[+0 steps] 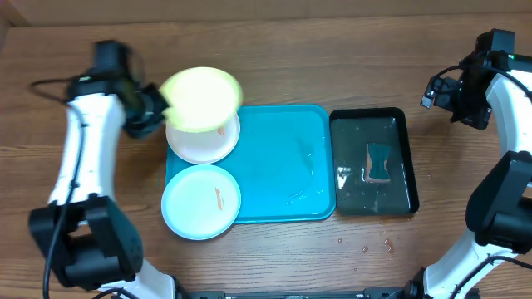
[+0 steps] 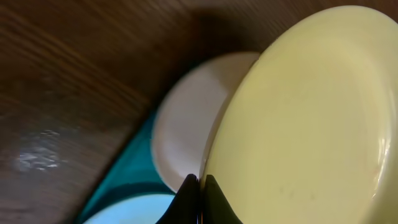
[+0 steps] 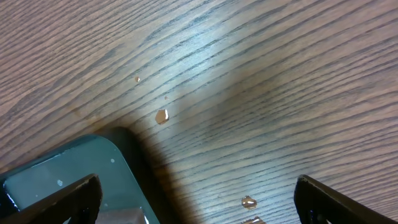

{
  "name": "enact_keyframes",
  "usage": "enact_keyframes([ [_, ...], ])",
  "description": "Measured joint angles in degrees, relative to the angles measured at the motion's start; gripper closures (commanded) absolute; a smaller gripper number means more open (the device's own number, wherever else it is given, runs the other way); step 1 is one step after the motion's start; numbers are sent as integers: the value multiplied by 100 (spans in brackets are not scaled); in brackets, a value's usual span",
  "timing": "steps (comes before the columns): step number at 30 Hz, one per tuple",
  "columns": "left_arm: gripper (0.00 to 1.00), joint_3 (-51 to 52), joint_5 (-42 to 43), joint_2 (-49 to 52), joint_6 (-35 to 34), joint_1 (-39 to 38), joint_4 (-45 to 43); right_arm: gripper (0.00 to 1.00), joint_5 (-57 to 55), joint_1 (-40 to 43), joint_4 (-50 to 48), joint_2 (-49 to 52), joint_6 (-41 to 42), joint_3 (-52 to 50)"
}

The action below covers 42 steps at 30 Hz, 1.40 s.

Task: Clean dirty plates on tray and stack at the side
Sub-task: 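Carry the yellow plate left and set it on the table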

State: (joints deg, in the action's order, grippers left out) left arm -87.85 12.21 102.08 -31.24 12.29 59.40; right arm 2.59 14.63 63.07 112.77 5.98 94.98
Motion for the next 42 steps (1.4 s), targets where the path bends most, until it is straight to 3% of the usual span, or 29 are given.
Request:
enact_keyframes([
  [6,96,0,-129,0,83,1438,264,0,0,0,4,0,-2,0],
  [12,96,48,-684,0,140,2332,304,0,0,0,4,0,-2,0],
  [17,96,404,-1281,0,138,2586,138,0,0,0,2,0,0,0],
  [26,96,1805,-1550,-9,138,2568,-1069,0,0,0,4,0,-2,0],
  [27,92,1853,-1550,-9,138,2568,-1099,0,0,0,4,0,2,0],
  [30,62,1906,-1499,-9,157,2568,-1145,0,0,0,4,0,0,0],
  [31,50,1904,-1423,-9,208,2568,-1145,0,0,0,2,0,0,0],
  [33,16,1884,-1086,-9,466,2568,-1078,0,-2,0,2,-2,-4,0],
  [34,15,1845,-872,-9,623,2568,-1001,0,2,0,4,0,-2,0],
  [36,24,1655,-433,-9,839,2559,-772,0,0,0,7,0,0,0],
  [42,60,575,431,-11,1239,2332,-114,0,-2,0,7,0,0,0],
])
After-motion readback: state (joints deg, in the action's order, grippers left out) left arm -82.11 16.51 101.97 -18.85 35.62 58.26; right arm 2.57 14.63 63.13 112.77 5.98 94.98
